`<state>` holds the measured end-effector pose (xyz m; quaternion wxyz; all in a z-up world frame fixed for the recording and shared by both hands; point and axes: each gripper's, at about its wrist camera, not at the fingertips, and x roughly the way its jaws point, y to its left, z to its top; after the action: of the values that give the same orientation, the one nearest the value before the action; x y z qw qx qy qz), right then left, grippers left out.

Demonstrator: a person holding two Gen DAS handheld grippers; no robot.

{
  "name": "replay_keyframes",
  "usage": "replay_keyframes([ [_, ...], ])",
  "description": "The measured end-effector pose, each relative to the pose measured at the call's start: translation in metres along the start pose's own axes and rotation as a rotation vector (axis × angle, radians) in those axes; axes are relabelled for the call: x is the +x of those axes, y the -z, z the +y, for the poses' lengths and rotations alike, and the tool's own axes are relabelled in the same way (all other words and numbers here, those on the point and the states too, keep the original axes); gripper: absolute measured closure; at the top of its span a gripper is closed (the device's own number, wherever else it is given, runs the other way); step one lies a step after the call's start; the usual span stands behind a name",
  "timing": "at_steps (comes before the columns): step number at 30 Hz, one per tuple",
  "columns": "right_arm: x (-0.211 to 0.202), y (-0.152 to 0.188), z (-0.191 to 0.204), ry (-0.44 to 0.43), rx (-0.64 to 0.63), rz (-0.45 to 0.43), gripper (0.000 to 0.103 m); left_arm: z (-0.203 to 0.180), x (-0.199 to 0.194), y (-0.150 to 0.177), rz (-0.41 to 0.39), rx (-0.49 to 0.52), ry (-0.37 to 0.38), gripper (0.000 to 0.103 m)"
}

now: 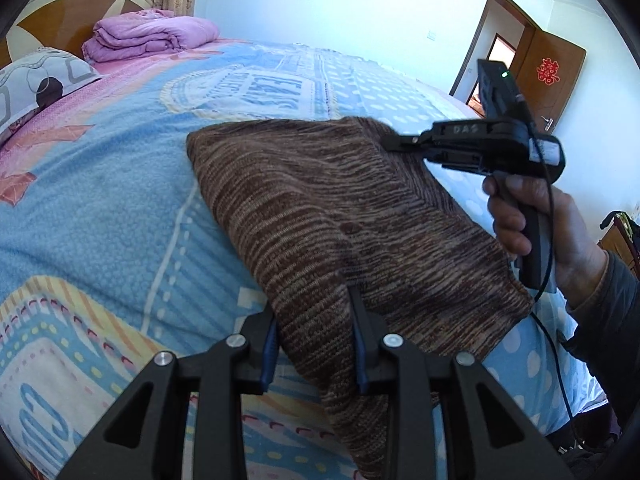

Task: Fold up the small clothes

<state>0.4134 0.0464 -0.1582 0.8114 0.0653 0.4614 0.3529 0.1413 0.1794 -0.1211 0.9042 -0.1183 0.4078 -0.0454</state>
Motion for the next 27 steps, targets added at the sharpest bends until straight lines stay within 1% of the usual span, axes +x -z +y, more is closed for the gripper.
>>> replay_keyframes([
  [1, 0.004, 0.002, -0.001, 0.015, -0.004, 0.009, 0.091, -0.001, 0.000, 0.002, -0.003, 0.004, -0.004, 0.068],
  [2, 0.007, 0.003, -0.003, 0.023, -0.005, 0.016, 0.091, -0.002, 0.000, 0.003, -0.009, 0.012, -0.016, 0.065],
  [3, 0.009, 0.004, -0.005, 0.023, -0.001, 0.015, 0.091, -0.003, 0.000, 0.003, -0.011, 0.015, -0.026, 0.062],
  [4, 0.008, 0.005, -0.006, 0.022, 0.006, 0.008, 0.090, -0.004, -0.002, 0.002, -0.009, 0.017, -0.036, 0.062],
  [6, -0.001, 0.006, -0.003, 0.052, -0.002, -0.012, 0.089, -0.007, -0.008, 0.001, -0.003, 0.020, -0.049, 0.061],
  [7, -0.006, 0.006, 0.000, 0.060, -0.010, -0.025, 0.086, -0.008, -0.014, 0.000, -0.013, 0.026, -0.058, 0.061],
  [8, -0.015, 0.007, 0.004, 0.073, -0.020, -0.042, 0.086, -0.011, -0.023, -0.002, -0.042, 0.029, -0.066, 0.059],
  [10, -0.039, 0.013, 0.019, 0.079, -0.053, -0.081, 0.086, -0.013, -0.035, -0.005, -0.101, 0.034, -0.091, 0.042],
  [11, -0.048, 0.017, 0.027, 0.067, -0.071, -0.092, 0.085, -0.014, -0.040, -0.007, -0.135, 0.036, -0.112, 0.029],
  [12, -0.061, 0.025, 0.041, 0.042, -0.106, -0.102, 0.080, -0.014, -0.043, -0.008, -0.167, 0.040, -0.133, 0.027],
  [13, -0.068, 0.033, 0.051, 0.025, -0.134, -0.101, 0.074, -0.014, -0.039, -0.010, -0.169, 0.050, -0.161, 0.027],
  [15, -0.074, 0.051, 0.070, -0.015, -0.185, -0.071, 0.073, -0.010, -0.025, -0.012, -0.133, 0.057, -0.231, 0.027],
  [16, -0.073, 0.063, 0.078, -0.041, -0.214, -0.042, 0.073, -0.008, -0.020, -0.012, -0.122, 0.055, -0.237, 0.027],
  [17, -0.071, 0.074, 0.082, -0.048, -0.237, -0.019, 0.073, -0.004, -0.010, -0.009, -0.095, 0.047, -0.248, 0.027],
  [18, -0.067, 0.086, 0.084, -0.011, -0.258, 0.005, 0.073, -0.002, -0.005, -0.006, -0.073, 0.041, -0.256, 0.027],
  [19, -0.063, 0.095, 0.080, 0.036, -0.254, 0.026, 0.073, 0.000, -0.001, -0.003, -0.067, 0.034, -0.249, 0.026],
  [20, -0.059, 0.102, 0.074, 0.057, -0.238, 0.046, 0.073, 0.000, -0.001, -0.003, -0.077, 0.031, -0.244, 0.024],
  [21, -0.059, 0.111, 0.064, 0.050, -0.219, 0.044, 0.073, 0.002, -0.001, -0.002, -0.084, 0.035, -0.253, 0.017],
  [22, -0.064, 0.115, 0.059, 0.044, -0.219, 0.012, 0.075, 0.004, -0.001, -0.001, -0.087, 0.034, -0.268, 0.013],
  [24, -0.071, 0.120, 0.052, 0.047, -0.193, -0.008, 0.080, 0.012, 0.002, -0.001, -0.093, -0.001, -0.268, 0.001],
  [25, -0.073, 0.120, 0.049, 0.041, -0.176, -0.013, 0.080, 0.019, 0.005, 0.000, -0.093, -0.031, -0.262, 0.000],
  [26, -0.073, 0.121, 0.048, 0.036, -0.163, -0.020, 0.080, 0.025, 0.005, 0.000, -0.088, -0.069, -0.229, 0.000],
  [27, -0.072, 0.122, 0.047, 0.038, -0.157, -0.035, 0.080, 0.027, 0.003, 0.000, -0.087, -0.089, -0.212, 0.000],
])
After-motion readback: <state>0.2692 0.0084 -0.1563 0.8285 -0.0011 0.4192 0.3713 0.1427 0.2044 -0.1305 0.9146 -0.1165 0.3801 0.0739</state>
